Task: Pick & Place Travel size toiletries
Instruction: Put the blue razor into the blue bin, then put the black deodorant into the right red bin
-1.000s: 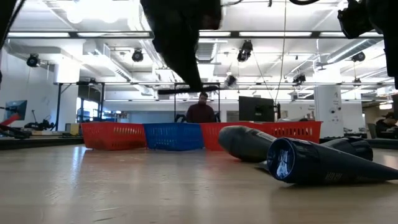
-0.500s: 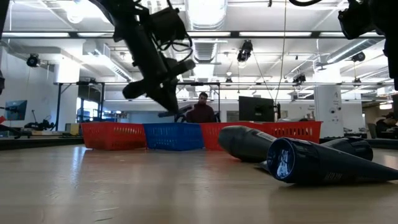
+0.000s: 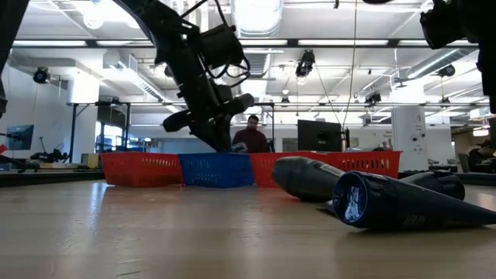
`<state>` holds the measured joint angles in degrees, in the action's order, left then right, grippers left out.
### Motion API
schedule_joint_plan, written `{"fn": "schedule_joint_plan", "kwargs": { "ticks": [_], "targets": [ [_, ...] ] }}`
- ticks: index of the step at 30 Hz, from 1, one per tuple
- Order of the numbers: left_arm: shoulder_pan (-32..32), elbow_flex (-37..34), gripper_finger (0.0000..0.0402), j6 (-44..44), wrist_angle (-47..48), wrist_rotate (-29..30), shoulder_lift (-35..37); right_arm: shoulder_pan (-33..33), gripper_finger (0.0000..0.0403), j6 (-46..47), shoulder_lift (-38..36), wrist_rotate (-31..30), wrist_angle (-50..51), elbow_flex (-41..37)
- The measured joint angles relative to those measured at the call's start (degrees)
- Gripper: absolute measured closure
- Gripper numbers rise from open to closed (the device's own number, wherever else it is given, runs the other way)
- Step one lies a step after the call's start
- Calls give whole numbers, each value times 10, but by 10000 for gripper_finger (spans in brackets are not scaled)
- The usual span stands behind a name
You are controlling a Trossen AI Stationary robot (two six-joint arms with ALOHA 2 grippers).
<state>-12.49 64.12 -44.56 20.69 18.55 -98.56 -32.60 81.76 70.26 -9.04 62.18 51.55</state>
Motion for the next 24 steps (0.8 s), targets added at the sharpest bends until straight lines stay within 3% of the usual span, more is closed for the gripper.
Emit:
{"fn": "schedule_joint_plan", "kwargs": {
  "ticks": [9,15,20,24],
  "targets": [
    [2,23,215,67,40,-11,24,22,39,-51,23,-3,-190,-4],
    [48,23,193,223,87,-39,112,69,39,-95,107,0,-371,16],
    [86,14,198,314,137,-49,197,112,39,-114,193,47,-276,90],
    [95,-12,200,313,133,-101,256,134,39,-141,265,48,-233,161]
  ]
}}
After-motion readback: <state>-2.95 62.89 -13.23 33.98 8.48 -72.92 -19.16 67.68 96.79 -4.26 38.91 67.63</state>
